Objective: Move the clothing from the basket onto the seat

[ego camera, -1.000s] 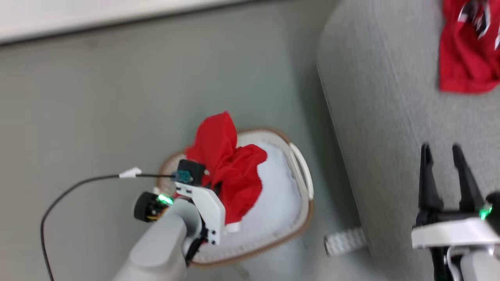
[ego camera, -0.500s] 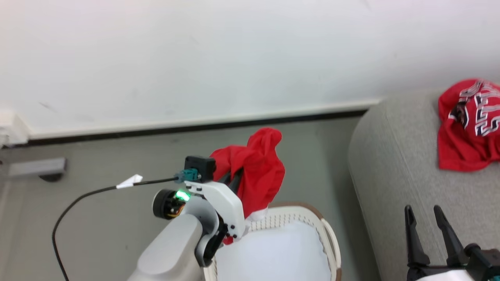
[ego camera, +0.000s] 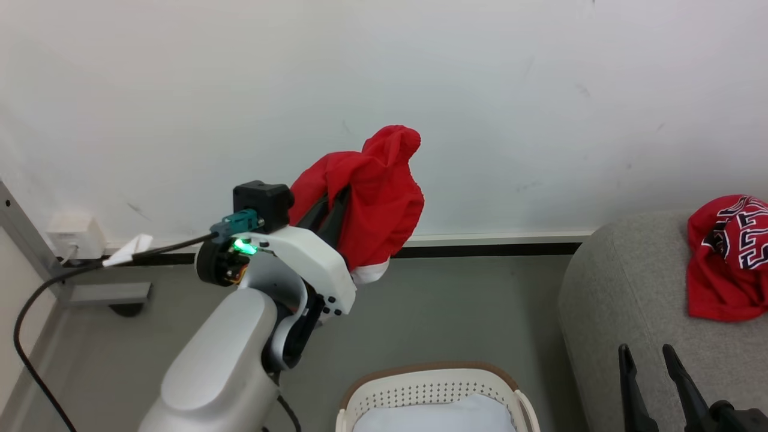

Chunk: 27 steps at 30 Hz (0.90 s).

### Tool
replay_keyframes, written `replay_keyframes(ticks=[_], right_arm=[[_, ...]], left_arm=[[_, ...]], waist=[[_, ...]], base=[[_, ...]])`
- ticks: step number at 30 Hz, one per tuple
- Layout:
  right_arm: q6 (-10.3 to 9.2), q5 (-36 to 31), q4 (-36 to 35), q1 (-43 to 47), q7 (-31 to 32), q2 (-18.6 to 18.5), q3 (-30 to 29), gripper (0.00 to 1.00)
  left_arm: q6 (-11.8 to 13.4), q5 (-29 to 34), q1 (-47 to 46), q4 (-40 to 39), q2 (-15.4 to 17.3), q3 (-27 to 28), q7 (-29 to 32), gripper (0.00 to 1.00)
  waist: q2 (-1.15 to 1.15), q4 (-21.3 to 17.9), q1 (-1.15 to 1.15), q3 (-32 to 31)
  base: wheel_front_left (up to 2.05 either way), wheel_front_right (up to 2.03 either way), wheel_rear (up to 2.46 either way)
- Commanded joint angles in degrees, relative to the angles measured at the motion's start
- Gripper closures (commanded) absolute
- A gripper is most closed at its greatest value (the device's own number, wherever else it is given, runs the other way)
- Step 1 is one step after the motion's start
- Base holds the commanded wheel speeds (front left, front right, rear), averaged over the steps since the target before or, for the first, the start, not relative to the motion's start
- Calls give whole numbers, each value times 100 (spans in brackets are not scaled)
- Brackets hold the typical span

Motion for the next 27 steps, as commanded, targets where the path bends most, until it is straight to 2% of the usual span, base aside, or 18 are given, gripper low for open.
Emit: replay_keyframes(ticks=[1, 10, 17, 22, 27], right_arm=[[-13, 14, -6, 123, 2, -16, -10, 0], [-13, 10, -24, 193, 2, -15, 67, 0], [-13, -28, -159, 106, 2, -14, 296, 0], [-13, 48, -340, -17, 3, -51, 1006, 0], [-13, 307, -490, -330, 3, -400, 1973, 0]], left_arm=[[55, -90, 126, -139, 66, 27, 54, 100], [230, -87, 291, -712, 193, 3, 255, 100], [301, -82, 341, -901, 169, -52, 257, 100], [303, -71, 352, -964, 171, -101, 261, 100], [296, -66, 335, -1011, 150, -152, 273, 100]], waist=[[-1, 34, 1, -48], [-1, 117, 1, -81], [-1, 140, 1, -53], [-1, 130, 1, -31], [-1, 124, 1, -25]], base=[[0, 0, 0], [0, 0, 0], [0, 0, 0], [0, 0, 0], [0, 0, 0]])
